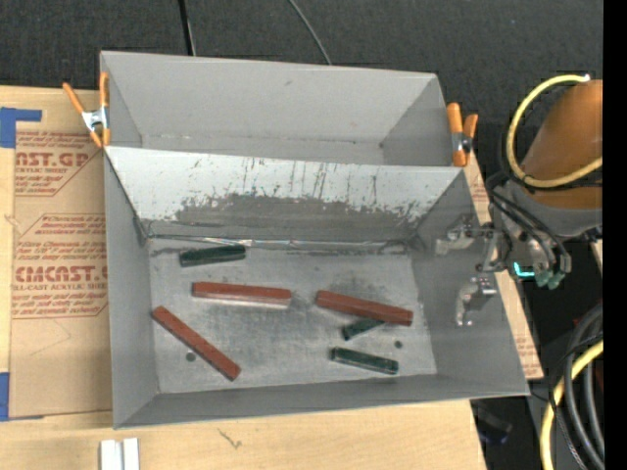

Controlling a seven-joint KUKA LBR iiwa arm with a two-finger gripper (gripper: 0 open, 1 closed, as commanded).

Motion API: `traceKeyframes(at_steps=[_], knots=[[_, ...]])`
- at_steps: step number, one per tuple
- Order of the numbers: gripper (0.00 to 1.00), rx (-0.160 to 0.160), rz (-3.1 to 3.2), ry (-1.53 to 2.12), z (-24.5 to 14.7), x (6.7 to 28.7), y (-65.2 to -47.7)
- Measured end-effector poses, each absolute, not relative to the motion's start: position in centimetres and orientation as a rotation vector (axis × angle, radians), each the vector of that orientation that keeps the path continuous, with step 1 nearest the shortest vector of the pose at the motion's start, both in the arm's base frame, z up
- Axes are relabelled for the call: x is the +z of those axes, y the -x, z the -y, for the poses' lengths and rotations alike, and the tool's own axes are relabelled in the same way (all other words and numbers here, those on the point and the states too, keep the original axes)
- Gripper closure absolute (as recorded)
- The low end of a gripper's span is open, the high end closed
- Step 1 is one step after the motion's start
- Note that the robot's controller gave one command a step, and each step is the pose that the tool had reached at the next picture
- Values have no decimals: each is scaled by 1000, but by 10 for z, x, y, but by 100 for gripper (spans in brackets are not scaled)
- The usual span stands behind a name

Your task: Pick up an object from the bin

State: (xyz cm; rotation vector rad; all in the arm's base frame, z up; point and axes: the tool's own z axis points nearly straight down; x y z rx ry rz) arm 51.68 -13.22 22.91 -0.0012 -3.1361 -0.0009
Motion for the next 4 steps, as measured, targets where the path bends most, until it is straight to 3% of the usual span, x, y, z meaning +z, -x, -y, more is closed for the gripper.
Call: traceKeyframes(at_steps=[1,2,3,4], knots=[[0,1,3143,-1,132,233,-518],[0,4,3150,-11,131,180,-528],[100,12,3143,-360,111,82,-523],[100,13,3143,-360,111,82,-523]])
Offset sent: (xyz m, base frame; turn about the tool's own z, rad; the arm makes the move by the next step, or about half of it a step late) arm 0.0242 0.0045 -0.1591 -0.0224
